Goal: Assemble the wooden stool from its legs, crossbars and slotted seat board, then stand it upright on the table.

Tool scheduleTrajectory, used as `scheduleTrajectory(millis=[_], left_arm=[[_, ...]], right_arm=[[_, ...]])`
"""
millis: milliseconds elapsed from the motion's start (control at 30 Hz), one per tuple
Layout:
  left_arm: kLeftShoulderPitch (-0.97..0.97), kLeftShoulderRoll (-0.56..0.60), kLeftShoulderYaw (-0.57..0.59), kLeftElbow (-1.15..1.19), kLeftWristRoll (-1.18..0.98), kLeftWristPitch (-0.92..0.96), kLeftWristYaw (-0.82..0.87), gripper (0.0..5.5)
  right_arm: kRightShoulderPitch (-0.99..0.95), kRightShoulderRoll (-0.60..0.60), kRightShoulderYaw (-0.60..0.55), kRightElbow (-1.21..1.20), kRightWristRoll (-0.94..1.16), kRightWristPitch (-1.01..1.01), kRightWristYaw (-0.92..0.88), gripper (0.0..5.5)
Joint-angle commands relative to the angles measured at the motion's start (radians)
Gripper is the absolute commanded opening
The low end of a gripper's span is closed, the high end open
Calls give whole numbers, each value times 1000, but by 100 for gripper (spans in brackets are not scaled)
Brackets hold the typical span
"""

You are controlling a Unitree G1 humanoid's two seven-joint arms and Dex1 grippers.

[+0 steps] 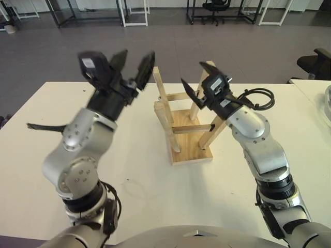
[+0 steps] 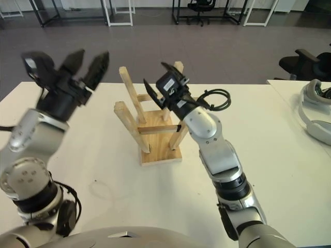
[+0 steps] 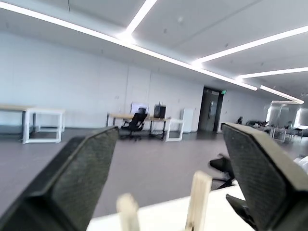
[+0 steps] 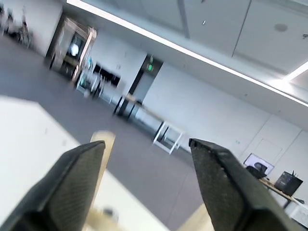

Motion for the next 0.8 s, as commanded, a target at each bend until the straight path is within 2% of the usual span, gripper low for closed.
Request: scheduleTrajectory(millis=[33,100,167,200,267,333,367,433,600,800], left_arm=[[-188,94,-8,116,-25,14,-16,392],[-175,116,-56,141,16,14,-18,392],[-68,105,-133,90,48,4,-18,392],[3,89,-177,71,74,-5,-11,392],[223,40,-325,113,153,-61,-22,392],[401,35,-495,227,273,-144,-52,392],[443,28,-515,272,300,-172,-63,392],[452,3,-486,308,298,-207,-67,392],[269,-18,-351,278,131,-181,-89,392],[-168,76,-59,276,-170,-140,-23,392]], right_arm=[[-193,19,-307,23,309,55,41,328],[-240,-64,-472,144,489,109,130,328],[-160,-131,-528,188,674,230,266,328],[-91,-158,-508,193,682,244,318,328],[113,-208,-346,244,549,217,367,328],[261,-187,-210,306,428,130,371,328],[285,-159,-186,311,416,105,357,328],[280,-117,-186,293,448,92,331,328],[173,-90,-268,206,597,137,260,328],[-180,-163,-506,243,892,212,173,328]])
